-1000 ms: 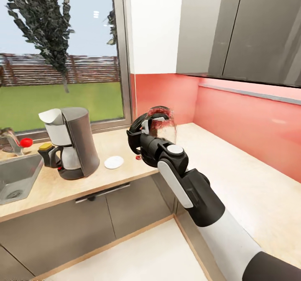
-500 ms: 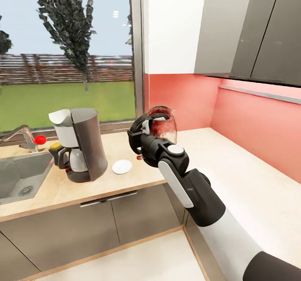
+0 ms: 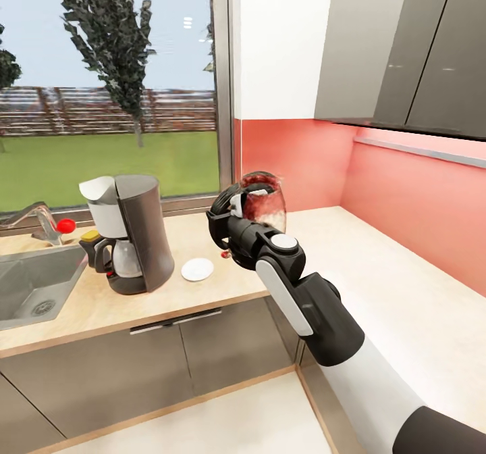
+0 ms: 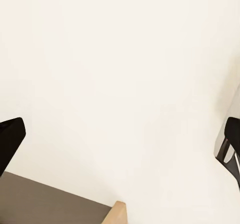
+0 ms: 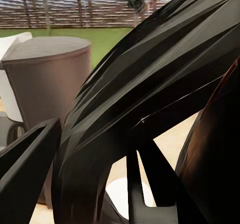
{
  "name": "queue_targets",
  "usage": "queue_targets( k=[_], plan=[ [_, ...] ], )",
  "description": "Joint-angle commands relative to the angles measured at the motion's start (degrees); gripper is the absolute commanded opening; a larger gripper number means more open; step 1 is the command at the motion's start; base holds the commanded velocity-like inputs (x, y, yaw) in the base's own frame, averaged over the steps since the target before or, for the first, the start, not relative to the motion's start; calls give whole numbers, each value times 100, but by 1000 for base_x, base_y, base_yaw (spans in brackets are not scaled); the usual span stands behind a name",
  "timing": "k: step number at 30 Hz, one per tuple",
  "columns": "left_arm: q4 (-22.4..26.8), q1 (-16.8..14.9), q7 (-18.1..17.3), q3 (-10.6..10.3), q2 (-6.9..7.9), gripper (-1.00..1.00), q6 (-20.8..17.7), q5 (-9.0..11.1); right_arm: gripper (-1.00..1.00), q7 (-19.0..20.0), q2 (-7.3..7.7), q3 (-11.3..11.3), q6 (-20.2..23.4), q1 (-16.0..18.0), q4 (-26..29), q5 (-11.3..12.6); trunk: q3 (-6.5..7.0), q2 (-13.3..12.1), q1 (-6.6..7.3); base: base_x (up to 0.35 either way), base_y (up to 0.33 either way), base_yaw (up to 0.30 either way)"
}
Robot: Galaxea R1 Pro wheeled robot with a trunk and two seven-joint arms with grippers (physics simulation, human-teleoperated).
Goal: Set up a coffee station on the kitchen countertop: keep the coffee maker on the countertop, move the bottle of coffee from the kitchen shelf to the counter next to the coffee maker, place a paper coffee filter on top of the coffee maker, put the saucer next to the coffee maker with the coffee cup on the saucer, and place the electric kettle next to the coffee maker.
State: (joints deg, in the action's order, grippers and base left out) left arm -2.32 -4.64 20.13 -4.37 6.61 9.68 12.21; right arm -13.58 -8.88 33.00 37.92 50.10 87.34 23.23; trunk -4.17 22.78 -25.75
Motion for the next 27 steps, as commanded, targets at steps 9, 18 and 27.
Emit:
queue_targets(
  k=[9, 18, 27],
  plan=[
    [-23, -10, 0, -54, -1, 100, 43, 59, -100, -57, 0, 6, 14, 8, 10, 50, 0, 14, -4, 0, 0, 0],
    [-23, -10, 0, -54, 0, 100, 43, 62, -100, -57, 0, -10, 14, 8, 11, 50, 4, 14, -4, 0, 0, 18],
    [-23, -10, 0, -51, -1, 100, 43, 62, -100, -57, 0, -4, 14, 8, 11, 46, -30, 14, -4, 109, -4, 214]
  ],
)
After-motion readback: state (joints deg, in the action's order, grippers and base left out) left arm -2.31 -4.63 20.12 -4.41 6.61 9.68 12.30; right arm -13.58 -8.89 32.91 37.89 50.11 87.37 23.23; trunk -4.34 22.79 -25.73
